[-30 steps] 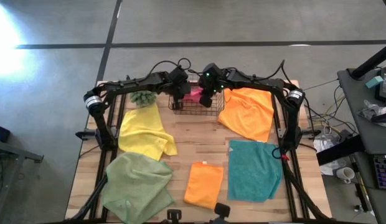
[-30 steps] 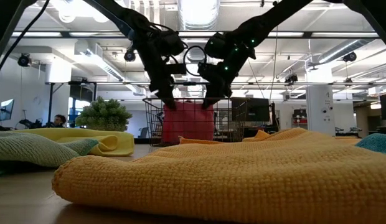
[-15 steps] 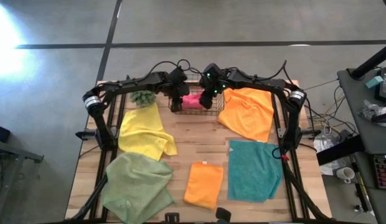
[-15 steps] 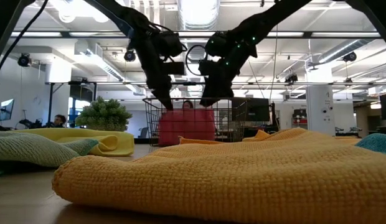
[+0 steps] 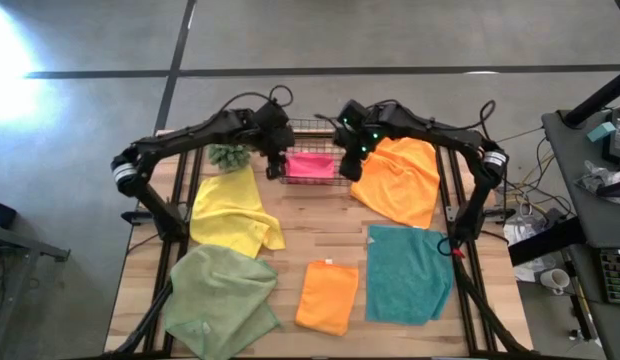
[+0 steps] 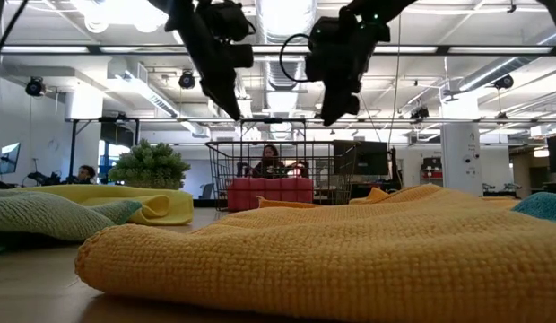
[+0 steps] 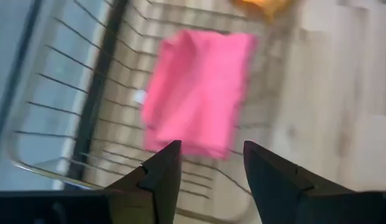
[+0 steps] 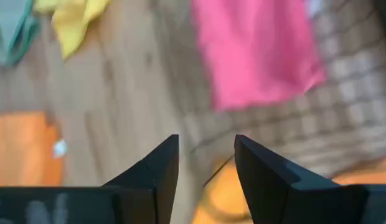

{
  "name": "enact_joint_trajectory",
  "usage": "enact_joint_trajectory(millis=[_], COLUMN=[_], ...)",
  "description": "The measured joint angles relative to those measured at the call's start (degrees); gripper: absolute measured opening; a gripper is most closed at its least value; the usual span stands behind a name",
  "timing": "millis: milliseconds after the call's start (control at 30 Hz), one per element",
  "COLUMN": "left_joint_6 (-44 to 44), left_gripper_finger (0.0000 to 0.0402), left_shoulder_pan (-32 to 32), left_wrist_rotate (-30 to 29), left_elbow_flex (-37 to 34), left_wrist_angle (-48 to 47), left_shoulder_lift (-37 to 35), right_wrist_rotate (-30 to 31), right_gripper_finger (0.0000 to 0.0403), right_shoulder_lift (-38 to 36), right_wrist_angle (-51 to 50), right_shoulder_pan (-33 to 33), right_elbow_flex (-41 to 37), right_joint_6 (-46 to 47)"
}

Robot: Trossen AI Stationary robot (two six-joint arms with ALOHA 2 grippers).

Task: Fold microfiber towels
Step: Put the folded orange microfiber towel into the wire basket

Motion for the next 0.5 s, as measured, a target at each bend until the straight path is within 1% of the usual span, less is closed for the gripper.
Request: enact_joint_trajectory(millis=[100, 200, 300, 433, 500], left_joint_6=[-1.02, -1.15, -2.68, -7.29, -9.33], left_gripper_finger=[0.0157, 0.0157, 0.0157, 0.0157, 0.0157], left_shoulder_pan=[-3.57, -8.42, -13.83, -21.36, -25.05], left_wrist_rotate=[0.66, 0.79, 0.81, 0.75, 0.20], left_elbow_flex=[-2.72, -5.64, -7.92, -9.51, -10.35], left_wrist_angle=[0.33, 0.22, 0.29, 0.80, 1.67], left_shoulder_lift=[-1.67, -2.72, -3.00, -3.00, -3.04], right_wrist_rotate=[-0.59, -0.77, -0.72, -0.22, 1.05], right_gripper_finger=[0.0138, 0.0133, 0.0132, 0.0136, 0.0137], right_shoulder_lift=[-1.02, -1.88, -2.38, -3.09, -3.46], right_wrist_angle=[-3.02, -4.63, -5.22, -5.50, -5.52], right_shoulder_pan=[2.74, 6.79, 11.38, 18.13, 22.07], right_elbow_flex=[-0.83, -0.97, -1.02, -1.23, -1.66], right_joint_6=[0.09, 1.33, 4.87, 9.93, 11.70])
